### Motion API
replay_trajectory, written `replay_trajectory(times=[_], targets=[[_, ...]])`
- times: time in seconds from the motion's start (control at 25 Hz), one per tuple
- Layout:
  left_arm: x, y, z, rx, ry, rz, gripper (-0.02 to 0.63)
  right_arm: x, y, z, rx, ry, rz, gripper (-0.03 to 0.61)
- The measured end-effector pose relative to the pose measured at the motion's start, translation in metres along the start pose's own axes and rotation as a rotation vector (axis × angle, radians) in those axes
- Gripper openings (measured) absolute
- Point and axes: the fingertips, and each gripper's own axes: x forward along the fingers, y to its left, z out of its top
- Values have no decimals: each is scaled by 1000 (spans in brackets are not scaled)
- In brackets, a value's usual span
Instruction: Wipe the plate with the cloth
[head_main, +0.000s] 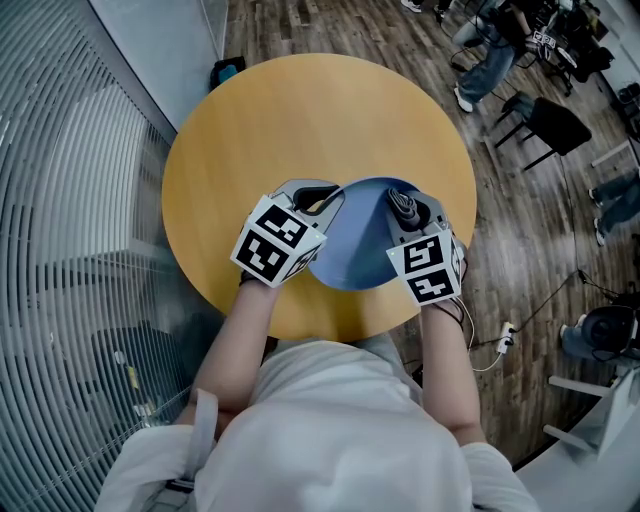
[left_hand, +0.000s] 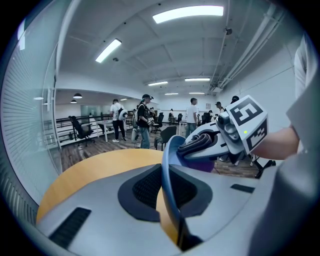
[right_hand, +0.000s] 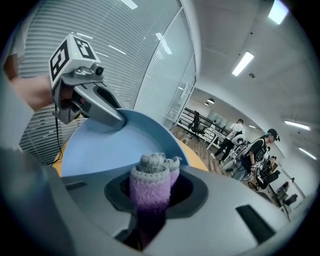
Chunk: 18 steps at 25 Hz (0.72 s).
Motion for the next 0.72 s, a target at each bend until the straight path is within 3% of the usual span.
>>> replay_trajectory(times=[0.36, 0.72], targets=[[-1, 0, -1, 2, -16, 5, 26, -2, -5, -10, 30, -7, -41, 89], [0, -1, 2, -35, -33, 0, 26, -3, 21, -4, -7, -21, 7, 89]])
